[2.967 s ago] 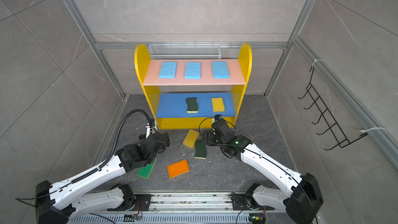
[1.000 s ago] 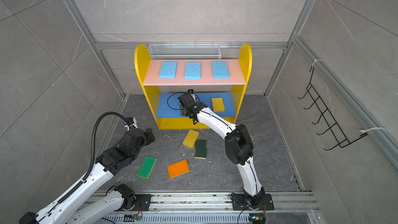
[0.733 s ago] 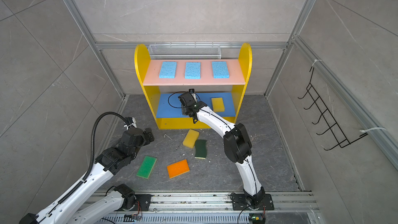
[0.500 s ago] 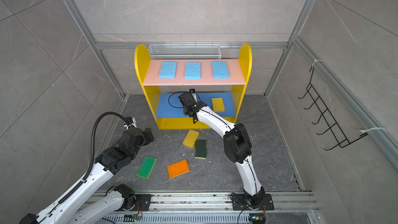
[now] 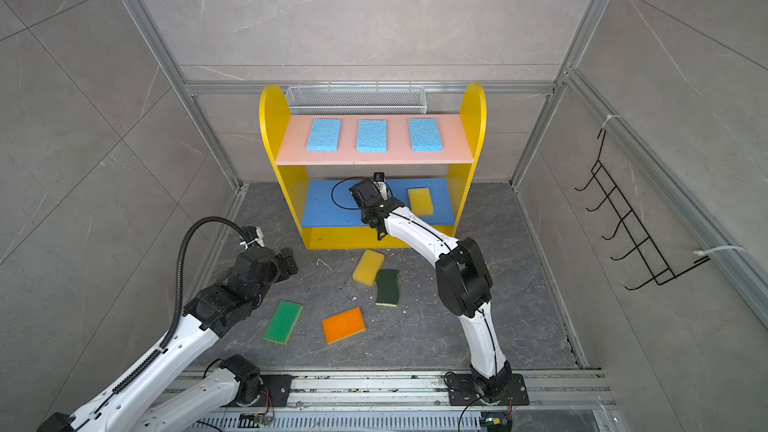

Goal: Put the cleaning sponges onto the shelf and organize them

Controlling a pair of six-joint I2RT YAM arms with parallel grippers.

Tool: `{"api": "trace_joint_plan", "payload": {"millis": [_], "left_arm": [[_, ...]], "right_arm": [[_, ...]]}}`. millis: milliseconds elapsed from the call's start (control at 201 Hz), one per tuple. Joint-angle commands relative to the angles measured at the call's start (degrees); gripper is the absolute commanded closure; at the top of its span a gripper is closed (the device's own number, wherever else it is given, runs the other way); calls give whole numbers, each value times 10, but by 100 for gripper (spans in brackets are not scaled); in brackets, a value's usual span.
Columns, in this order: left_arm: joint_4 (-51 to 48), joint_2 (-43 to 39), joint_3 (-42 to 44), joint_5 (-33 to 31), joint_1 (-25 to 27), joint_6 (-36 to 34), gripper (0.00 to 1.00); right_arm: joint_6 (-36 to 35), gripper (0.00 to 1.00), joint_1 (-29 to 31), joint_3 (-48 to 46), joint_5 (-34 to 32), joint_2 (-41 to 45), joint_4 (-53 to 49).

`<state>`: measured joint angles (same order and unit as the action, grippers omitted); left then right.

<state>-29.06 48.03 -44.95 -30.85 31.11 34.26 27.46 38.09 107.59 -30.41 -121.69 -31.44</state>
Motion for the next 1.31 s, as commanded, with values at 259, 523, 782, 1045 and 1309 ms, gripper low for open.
{"api": "trace_joint_plan", "payload": {"millis": [259, 523, 782, 1045, 1309], "left_arm": [[4, -18, 2, -6, -3, -2, 8], [2, -17, 2, -6, -3, 0, 8], [-3, -25, 0, -6, -3, 3, 8], [-15, -37, 0, -5, -3, 7, 8], [-25, -53, 2, -9, -3, 11, 8]], "right_arm": [[-24, 28, -3, -13, 43, 5, 4], [-24, 22, -3, -14, 43, 9, 0], [-26, 18, -2, -16, 53, 14, -11], [-42, 25, 6, -23, 56, 19, -7], [-34, 25, 9, -23, 54, 19, -16]]}}
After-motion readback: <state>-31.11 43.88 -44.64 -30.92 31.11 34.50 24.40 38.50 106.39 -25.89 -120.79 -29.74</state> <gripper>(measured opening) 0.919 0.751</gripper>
